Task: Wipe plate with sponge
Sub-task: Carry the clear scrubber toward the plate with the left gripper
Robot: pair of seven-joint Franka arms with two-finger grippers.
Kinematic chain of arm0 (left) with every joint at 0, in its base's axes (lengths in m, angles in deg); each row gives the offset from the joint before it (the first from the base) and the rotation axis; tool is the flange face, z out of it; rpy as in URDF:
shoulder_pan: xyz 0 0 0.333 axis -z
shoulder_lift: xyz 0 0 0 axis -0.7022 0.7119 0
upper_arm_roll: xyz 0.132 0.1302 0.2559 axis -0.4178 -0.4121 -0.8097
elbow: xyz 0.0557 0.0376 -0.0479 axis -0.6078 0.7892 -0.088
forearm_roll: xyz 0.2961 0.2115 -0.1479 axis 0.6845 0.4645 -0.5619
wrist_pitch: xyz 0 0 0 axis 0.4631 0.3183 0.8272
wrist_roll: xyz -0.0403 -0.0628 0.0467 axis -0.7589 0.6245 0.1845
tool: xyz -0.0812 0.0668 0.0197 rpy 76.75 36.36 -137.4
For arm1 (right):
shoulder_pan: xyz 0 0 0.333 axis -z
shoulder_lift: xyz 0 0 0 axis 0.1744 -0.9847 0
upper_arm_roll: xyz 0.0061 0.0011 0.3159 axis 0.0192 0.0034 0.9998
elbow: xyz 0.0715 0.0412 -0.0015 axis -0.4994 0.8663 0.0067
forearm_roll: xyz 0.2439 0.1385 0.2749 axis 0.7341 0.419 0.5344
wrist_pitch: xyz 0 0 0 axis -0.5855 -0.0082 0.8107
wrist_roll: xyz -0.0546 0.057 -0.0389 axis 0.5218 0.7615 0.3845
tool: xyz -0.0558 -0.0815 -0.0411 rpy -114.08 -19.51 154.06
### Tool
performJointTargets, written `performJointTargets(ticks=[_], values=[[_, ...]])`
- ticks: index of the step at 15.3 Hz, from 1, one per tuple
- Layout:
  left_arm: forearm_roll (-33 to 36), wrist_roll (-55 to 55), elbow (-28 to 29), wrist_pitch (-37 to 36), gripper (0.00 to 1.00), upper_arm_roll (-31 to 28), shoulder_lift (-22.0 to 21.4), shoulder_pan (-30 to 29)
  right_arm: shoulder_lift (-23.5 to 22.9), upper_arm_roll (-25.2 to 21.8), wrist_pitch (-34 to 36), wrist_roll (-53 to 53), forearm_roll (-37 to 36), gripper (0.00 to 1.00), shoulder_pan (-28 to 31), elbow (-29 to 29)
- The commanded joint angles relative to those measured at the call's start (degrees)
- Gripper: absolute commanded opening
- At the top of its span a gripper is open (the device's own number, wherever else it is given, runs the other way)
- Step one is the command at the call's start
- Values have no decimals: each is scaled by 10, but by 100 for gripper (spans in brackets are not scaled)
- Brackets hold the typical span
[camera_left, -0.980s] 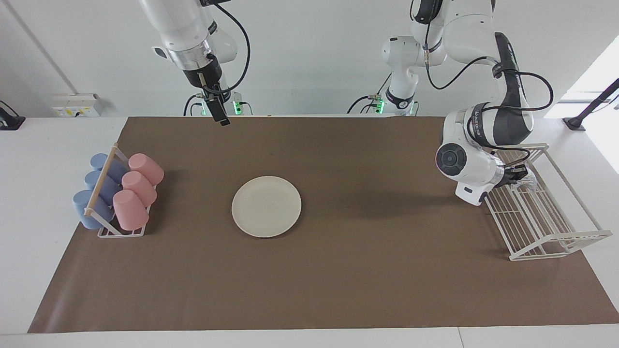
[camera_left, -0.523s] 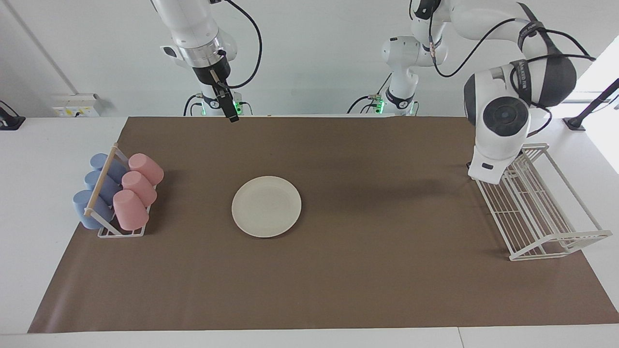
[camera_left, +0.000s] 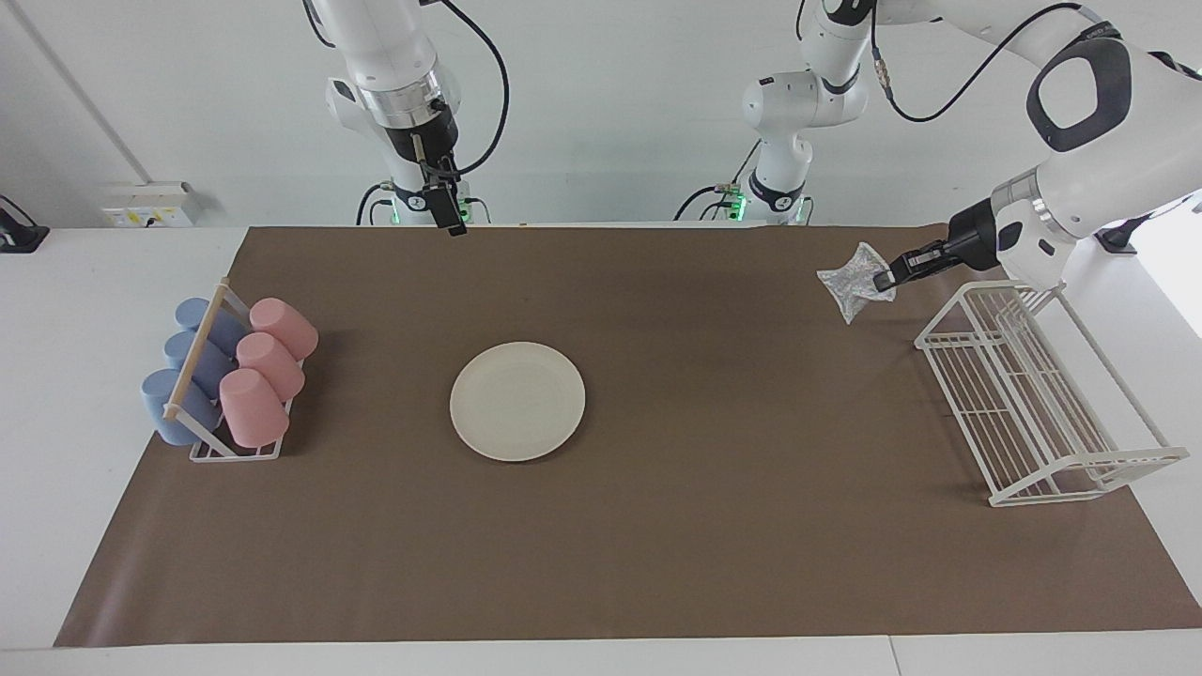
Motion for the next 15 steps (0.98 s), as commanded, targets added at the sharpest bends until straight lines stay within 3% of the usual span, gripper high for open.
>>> performJointTargets(ticks=[1, 5, 12, 15], values=[[-112, 71, 161, 48, 0, 2, -83, -16, 15, 0, -3, -45, 6, 100, -21, 13], [-260, 211, 357, 91, 0, 2, -184, -26, 16, -1, -3, -40, 6, 100, -22, 14], [-391, 341, 496, 97, 0, 3, -265, -6, 16, 3, 0, -39, 6, 100, -33, 14], [-445, 387, 560, 118, 0, 5, -307, 4, 16, 16, -49, -50, 7, 100, -50, 15]])
